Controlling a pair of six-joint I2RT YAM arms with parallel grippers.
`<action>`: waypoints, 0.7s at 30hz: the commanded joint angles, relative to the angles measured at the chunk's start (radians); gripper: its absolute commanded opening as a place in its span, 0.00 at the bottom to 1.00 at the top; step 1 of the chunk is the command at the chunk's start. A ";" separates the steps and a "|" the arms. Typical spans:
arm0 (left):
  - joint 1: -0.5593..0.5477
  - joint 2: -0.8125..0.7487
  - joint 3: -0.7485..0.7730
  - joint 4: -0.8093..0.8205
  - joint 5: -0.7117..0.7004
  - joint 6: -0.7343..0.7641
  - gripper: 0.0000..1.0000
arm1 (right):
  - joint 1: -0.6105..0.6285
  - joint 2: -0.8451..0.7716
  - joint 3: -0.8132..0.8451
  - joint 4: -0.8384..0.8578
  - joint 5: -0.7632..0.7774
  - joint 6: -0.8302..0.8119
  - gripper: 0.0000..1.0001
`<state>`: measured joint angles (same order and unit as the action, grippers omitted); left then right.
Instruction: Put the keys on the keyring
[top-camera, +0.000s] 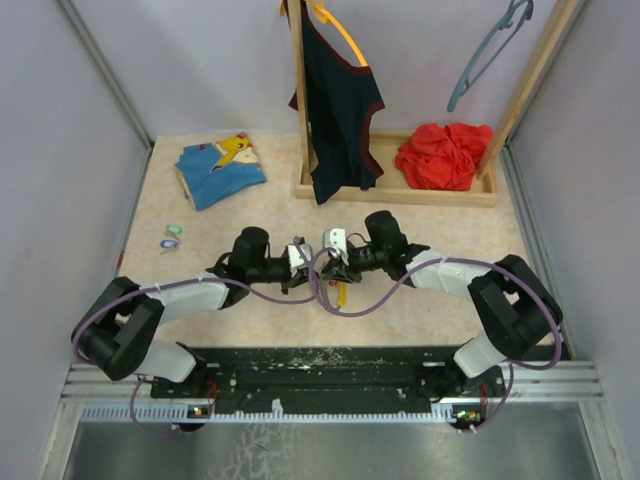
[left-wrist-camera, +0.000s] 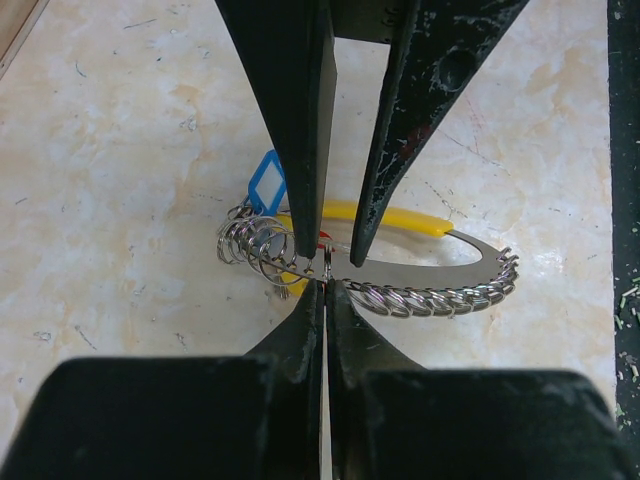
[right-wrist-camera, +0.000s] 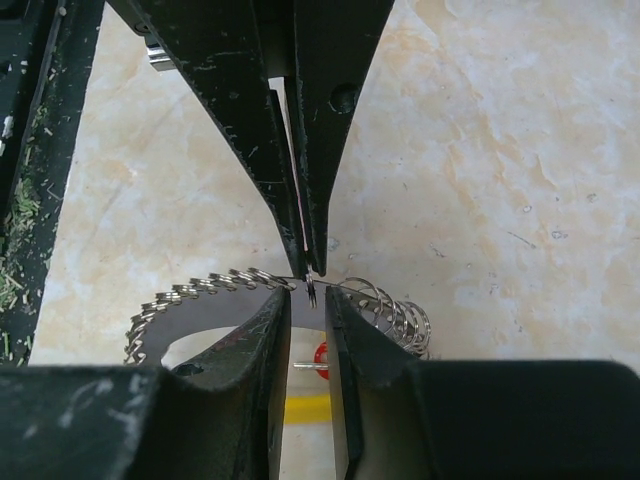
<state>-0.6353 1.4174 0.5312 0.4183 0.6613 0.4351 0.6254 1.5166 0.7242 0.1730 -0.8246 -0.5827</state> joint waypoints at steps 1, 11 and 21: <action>-0.009 -0.023 0.037 0.003 0.015 0.002 0.00 | 0.005 0.012 0.031 0.033 -0.047 -0.009 0.20; -0.015 -0.014 0.047 -0.004 0.023 0.005 0.00 | 0.013 0.033 0.056 0.004 -0.034 -0.021 0.10; -0.026 -0.014 0.075 -0.051 0.017 0.011 0.00 | 0.014 0.028 0.068 -0.025 -0.033 -0.031 0.00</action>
<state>-0.6502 1.4178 0.5629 0.3695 0.6617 0.4355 0.6266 1.5417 0.7406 0.1417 -0.8326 -0.5949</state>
